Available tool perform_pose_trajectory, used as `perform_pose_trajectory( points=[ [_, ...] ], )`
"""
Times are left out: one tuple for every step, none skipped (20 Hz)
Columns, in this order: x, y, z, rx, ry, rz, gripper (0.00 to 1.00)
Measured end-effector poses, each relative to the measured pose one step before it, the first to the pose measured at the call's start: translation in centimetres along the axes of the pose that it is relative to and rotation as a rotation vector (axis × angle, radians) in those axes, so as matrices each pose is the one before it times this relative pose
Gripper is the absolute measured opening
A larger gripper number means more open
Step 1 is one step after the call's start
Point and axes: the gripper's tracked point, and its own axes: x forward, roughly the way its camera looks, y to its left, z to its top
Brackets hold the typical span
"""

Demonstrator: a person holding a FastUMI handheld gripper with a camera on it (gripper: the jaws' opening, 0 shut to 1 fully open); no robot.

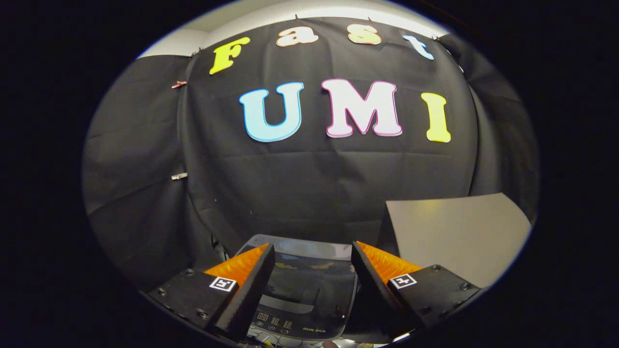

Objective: Put the clothes into the washing machine and then close the washing machine lid.

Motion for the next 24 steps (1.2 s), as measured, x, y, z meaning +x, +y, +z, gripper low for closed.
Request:
perform_pose_trajectory(
  points=[
    [-1.28,0.039,0.661,-0.00587,-0.0319,0.00845,0.99],
    [-1.452,0.018,0.961,-0.00094,-0.03375,0.00877,0.99],
    [-1.312,0.04,1.003,0.00012,-0.03613,0.00759,0.99],
    [-1.435,0.075,1.018,-0.00396,-0.03486,0.0058,0.99],
    [-1.375,-0.094,0.97,-0.01097,-0.03364,0.0008,0.98],
    [-1.247,-0.162,0.752,-0.01847,-0.02841,-0.00133,0.98],
    [-1.13,-0.256,0.43,-0.01627,-0.02318,-0.00257,0.98],
    [-1.244,-0.113,0.625,-0.01056,-0.02351,0.00057,0.98],
    [-1.743,0.516,-0.145,-0.0059,-0.02424,-0.00111,0.98],
    [-1.161,-0.326,0.76,-0.00364,-0.02372,-0.00488,0.98],
    [-0.98,-0.523,0.874,-0.00057,-0.02492,-0.00627,0.98],
    [-1.116,-0.457,0.626,0.00112,-0.02358,-0.00848,0.98],
    [-1.0,-0.531,0.638,0.00102,-0.01688,-0.00886,0.98],
    [-1.073,-0.595,0.443,-0.00071,-0.01174,-0.0088,0.98],
    [-1.191,-0.427,0.348,-0.00307,-0.01009,-0.00476,0.98],
    [-1.16,-0.373,0.33,-0.00442,-0.01318,-0.00286,0.98],
    [-1.089,-0.445,0.414,-0.00665,-0.01258,-0.0031,0.98],
    [-1.092,-0.56,0.388,-0.00548,-0.01439,-0.01029,0.98],
    [-0.953,-0.712,0.276,-0.0035,-0.01126,-0.00997,0.98],
    [-0.982,-0.472,0.125,-0.00174,-0.00631,-0.00638,0.98],
    [-0.959,-0.348,0.094,-0.00002,-0.00367,-0.00514,0.98],
    [-0.834,-0.506,0.077,-0.00211,-0.00635,-0.00944,0.98],
    [-0.849,-0.535,0.355,-0.00462,-0.01322,-0.01018,0.98],
    [-0.826,-0.311,0.342,-0.00448,-0.01409,-0.00638,0.98]
  ],
)
